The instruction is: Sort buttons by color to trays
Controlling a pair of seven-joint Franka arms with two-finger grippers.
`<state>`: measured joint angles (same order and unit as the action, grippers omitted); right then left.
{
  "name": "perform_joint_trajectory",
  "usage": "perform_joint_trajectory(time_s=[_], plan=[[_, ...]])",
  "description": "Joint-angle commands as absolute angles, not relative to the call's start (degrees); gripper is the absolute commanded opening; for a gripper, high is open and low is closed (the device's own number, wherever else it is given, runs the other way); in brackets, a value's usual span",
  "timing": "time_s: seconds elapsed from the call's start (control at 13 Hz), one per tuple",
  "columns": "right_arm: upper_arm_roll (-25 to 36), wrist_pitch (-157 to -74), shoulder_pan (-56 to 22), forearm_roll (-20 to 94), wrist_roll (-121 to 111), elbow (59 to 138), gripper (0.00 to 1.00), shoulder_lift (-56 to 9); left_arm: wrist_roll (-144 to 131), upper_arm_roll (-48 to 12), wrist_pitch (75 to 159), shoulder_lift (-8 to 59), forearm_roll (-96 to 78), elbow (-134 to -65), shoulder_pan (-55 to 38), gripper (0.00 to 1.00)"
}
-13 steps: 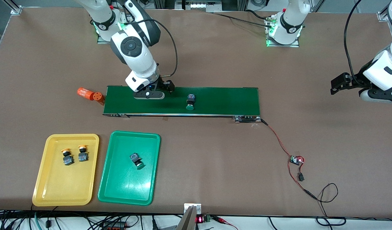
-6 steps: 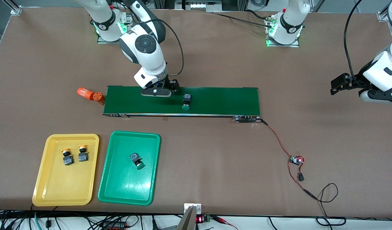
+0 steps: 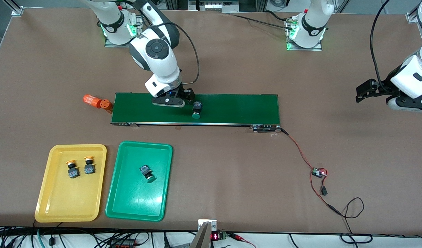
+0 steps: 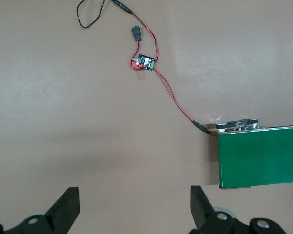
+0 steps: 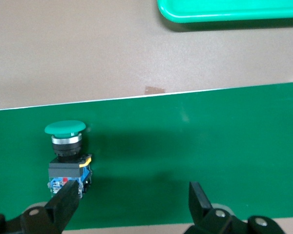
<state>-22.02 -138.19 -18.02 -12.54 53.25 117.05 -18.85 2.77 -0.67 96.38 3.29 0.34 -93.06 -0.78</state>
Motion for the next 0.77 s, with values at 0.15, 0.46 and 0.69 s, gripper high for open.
perform_joint_trajectory(time_s=[0.15, 0.46, 0.69], plan=[[-22.59, -139.04, -18.46, -14.68, 55.28, 115.84, 1.00, -20.65, 4.22, -0.53, 95.45, 3.95, 0.09, -91.41, -0.53, 1.00], [-22.59, -139.92, -18.46, -14.68, 55.28, 115.31, 1.00, -21.27, 4.31, -0.53, 95.71, 3.96, 0.09, -91.32, -0.26, 1.00], [-22.50, -141.15, -18.28, -16.60, 55.28, 114.70, 1.00, -22.67, 4.22, -0.53, 95.80, 3.96, 0.09, -91.23, -0.35, 1.00]])
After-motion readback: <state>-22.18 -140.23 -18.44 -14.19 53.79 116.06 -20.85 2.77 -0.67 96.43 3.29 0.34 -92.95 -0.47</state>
